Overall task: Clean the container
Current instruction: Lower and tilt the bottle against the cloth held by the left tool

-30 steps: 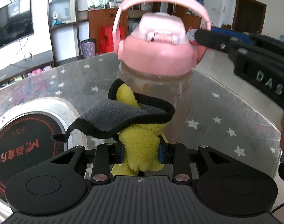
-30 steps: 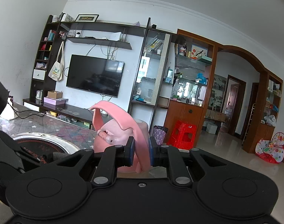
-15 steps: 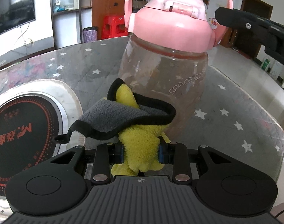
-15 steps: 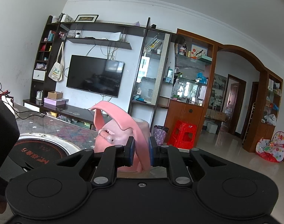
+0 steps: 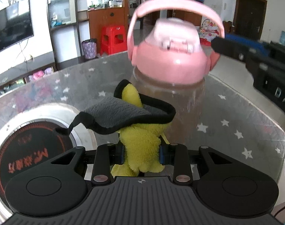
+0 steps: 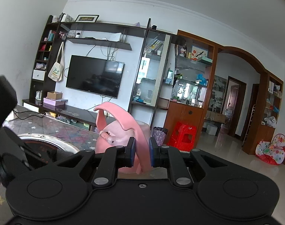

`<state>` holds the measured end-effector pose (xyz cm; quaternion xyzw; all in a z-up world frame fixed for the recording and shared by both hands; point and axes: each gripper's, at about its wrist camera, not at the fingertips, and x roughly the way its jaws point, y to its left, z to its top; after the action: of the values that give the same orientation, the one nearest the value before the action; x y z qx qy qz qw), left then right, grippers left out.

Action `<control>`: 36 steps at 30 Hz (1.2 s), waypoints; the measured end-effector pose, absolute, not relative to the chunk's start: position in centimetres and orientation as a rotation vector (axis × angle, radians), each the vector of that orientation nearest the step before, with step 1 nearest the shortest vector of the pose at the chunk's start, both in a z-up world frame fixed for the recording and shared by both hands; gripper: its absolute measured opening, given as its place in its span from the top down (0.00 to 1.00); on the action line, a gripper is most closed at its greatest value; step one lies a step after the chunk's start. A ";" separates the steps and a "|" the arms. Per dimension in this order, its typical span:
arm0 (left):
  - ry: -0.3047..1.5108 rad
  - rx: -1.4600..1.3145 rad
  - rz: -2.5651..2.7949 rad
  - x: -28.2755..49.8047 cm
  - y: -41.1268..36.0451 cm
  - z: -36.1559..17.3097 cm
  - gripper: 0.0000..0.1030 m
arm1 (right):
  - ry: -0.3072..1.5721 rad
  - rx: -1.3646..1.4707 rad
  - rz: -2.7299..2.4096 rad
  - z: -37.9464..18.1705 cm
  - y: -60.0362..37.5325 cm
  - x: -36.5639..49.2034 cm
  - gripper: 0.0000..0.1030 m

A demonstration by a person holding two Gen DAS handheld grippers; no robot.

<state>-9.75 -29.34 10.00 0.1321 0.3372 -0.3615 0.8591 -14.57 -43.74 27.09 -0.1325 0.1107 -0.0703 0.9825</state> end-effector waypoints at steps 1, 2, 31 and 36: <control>0.707 0.283 -0.763 -9.7 -29.4 10.1 0.69 | 0.223 -0.268 -0.141 27.1 -43.8 -14.6 0.85; 0.704 0.290 -0.764 -9.7 -29.6 10.1 0.69 | 0.223 -0.269 -0.140 27.1 -43.9 -14.6 0.85; 0.774 0.300 -0.852 -10.7 -32.1 6.0 0.69 | 0.204 -0.319 -0.183 27.4 -45.6 -13.3 0.89; 0.787 0.287 -0.854 -10.5 -31.9 5.4 0.69 | 0.203 -0.320 -0.184 27.4 -45.7 -13.5 0.89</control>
<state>-10.46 -31.92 5.36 0.1353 0.3703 -0.4020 0.8264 -13.52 -45.68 27.41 -0.1587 0.1008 -0.0911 0.9779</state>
